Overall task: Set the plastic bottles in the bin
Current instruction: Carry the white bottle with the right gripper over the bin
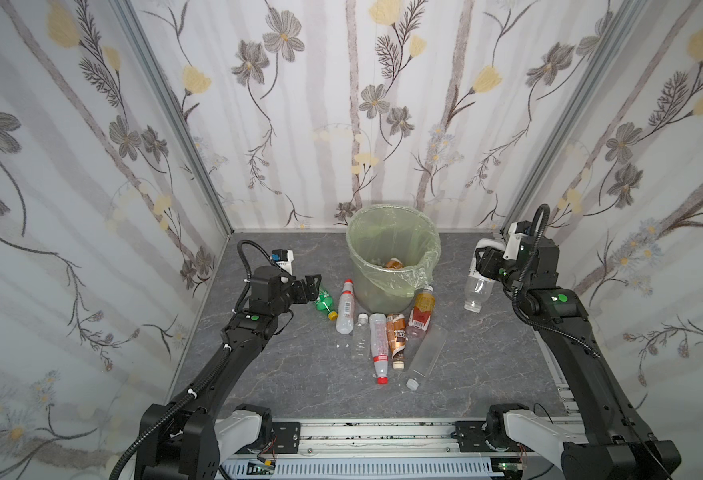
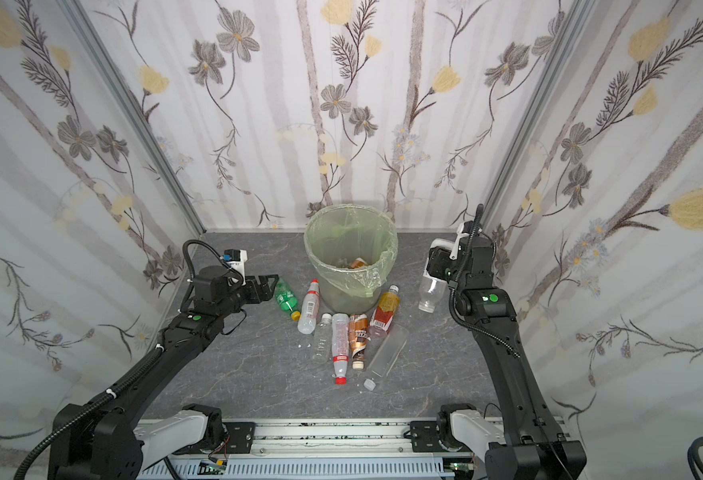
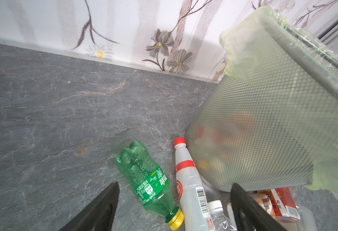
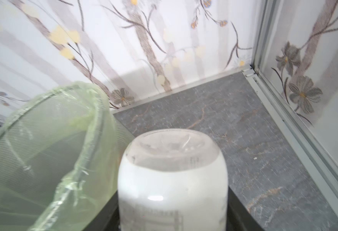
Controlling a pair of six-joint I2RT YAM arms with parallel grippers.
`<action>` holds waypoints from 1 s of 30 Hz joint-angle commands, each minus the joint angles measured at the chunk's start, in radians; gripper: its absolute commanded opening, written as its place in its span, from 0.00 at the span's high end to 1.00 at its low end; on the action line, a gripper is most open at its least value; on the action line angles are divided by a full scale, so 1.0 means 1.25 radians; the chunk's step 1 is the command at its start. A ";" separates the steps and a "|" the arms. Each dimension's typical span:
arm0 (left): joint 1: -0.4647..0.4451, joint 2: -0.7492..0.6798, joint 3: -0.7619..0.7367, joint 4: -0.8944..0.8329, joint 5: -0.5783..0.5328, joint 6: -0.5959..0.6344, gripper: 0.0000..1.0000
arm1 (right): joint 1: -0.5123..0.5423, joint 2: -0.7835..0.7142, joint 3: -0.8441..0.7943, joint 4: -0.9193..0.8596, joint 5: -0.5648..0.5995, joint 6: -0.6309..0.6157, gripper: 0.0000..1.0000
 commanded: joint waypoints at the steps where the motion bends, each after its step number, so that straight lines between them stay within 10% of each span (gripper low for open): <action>1: 0.003 -0.003 0.008 0.010 -0.003 -0.014 0.11 | 0.002 0.016 0.038 0.071 -0.088 -0.005 0.51; 14: 0.002 0.006 0.016 0.006 0.015 -0.025 0.10 | 0.036 0.126 0.149 0.245 -0.378 0.073 0.52; 30: 0.002 -0.002 0.014 -0.001 0.009 -0.021 0.06 | 0.134 0.293 0.265 0.375 -0.369 0.178 0.51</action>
